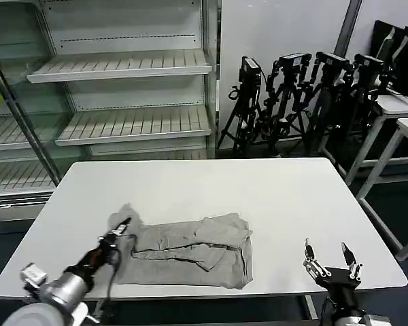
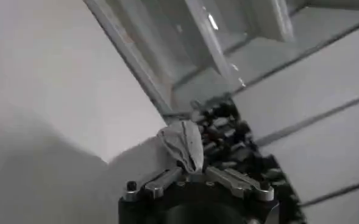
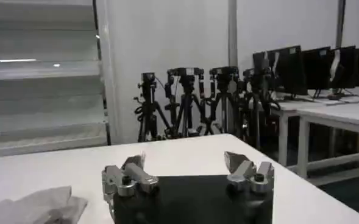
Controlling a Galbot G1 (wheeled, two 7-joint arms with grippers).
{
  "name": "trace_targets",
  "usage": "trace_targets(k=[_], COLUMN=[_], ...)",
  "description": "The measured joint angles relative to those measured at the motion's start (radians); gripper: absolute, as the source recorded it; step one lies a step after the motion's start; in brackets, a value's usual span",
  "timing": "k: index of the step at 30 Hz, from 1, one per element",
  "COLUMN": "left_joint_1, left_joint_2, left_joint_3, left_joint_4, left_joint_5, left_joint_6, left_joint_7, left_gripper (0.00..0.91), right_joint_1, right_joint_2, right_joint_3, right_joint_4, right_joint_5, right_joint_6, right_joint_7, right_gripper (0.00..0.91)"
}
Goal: Fold and organize the clothes.
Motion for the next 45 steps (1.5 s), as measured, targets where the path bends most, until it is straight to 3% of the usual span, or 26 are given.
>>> trace_targets(k=[15,16,17,18,31,45], left_joint_1=[-0.149,-0.159,-0.167,-0.176,-0.185,-0.118], left_joint_2=[-0.194,-0.204,-0.212,-0.22,-0.221,-0.084], left_joint_3=[0.365,0.379,0.393,0.406,0.486,0.359], left_joint_4=[0.099,0.111,0.123,0.137,0.158,0.05], left_joint_5=[0.206,0.221,0.237,0.253,0.373,0.383], left_joint_6=[-0.048,-0.053,-0.056,-0.057,-0.039,0.02], left_joint_7=[-0.017,-0.018,-0.018,-0.017,0.027,0.034], left_gripper=[0.04,0.081,0.272,0.907,0.907,0.907], right_joint_1=[0.008,0.01,0.013,0.014,0.027,0.05], right_joint_2=[-0.009,-0.01,-0.011,-0.012,-0.013,-0.02], right_joint_3=[-0.028,-0.03,-0.031,-0.033,-0.033,-0.03], right_joint_4=[-0.028,-0.03,-0.033,-0.035,-0.042,-0.052], right_joint_5=[-0.024,-0.024,-0.024,-0.024,-0.02,-0.007], right_joint_6=[0.009,0.009,0.009,0.009,0.006,0.003], right_joint_7=[-0.002,-0.003,-0.002,-0.002,-0.002,-0.004], right_gripper=[0.907,0.907,0.907,0.907,0.907,0.907])
